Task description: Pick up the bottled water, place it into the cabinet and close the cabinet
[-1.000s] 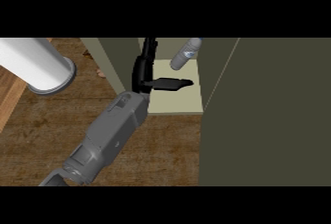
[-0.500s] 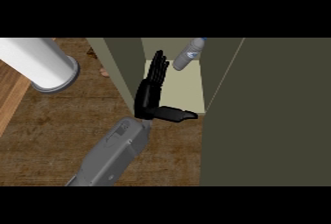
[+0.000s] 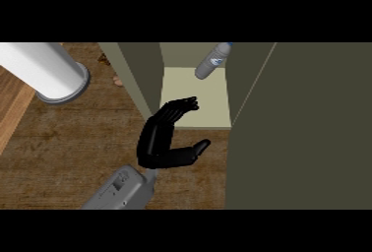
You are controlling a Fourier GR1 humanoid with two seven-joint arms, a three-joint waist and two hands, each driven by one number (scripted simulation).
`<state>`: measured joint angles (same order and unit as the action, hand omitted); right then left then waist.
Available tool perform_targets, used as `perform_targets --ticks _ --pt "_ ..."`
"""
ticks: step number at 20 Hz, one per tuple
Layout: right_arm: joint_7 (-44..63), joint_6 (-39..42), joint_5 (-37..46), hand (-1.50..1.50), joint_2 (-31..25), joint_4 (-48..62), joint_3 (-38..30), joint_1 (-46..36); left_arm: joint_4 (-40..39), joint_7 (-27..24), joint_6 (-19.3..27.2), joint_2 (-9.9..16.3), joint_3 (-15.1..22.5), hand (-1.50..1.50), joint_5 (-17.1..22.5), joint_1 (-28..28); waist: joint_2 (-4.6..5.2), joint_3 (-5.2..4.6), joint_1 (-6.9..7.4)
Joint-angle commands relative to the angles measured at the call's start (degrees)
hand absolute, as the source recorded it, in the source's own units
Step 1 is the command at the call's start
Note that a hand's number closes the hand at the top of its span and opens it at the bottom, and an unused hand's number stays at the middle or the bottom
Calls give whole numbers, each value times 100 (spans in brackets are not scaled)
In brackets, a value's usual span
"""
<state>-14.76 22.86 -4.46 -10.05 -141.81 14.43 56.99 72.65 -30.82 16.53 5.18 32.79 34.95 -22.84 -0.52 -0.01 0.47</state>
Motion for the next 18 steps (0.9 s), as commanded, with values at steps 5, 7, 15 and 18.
perform_targets --ticks 5,7,15,18 --pt "289 662 411 150 -838 -702 148 -17 1627 265 17 840 116 150 4 1311 9 -2 47" --pt "265 782 767 150 -925 -734 489 -37 1917 226 -128 1174 -1 -150 99 1681 -3 -8 52" --pt "92 978 1168 150 -1310 -1343 1039 177 2785 4 -425 1827 -534 -150 468 2735 -31 -20 -22" --pt "344 1219 1424 150 -1638 -1315 1598 110 2843 119 -503 1910 -734 -150 742 2929 -39 -34 -24"
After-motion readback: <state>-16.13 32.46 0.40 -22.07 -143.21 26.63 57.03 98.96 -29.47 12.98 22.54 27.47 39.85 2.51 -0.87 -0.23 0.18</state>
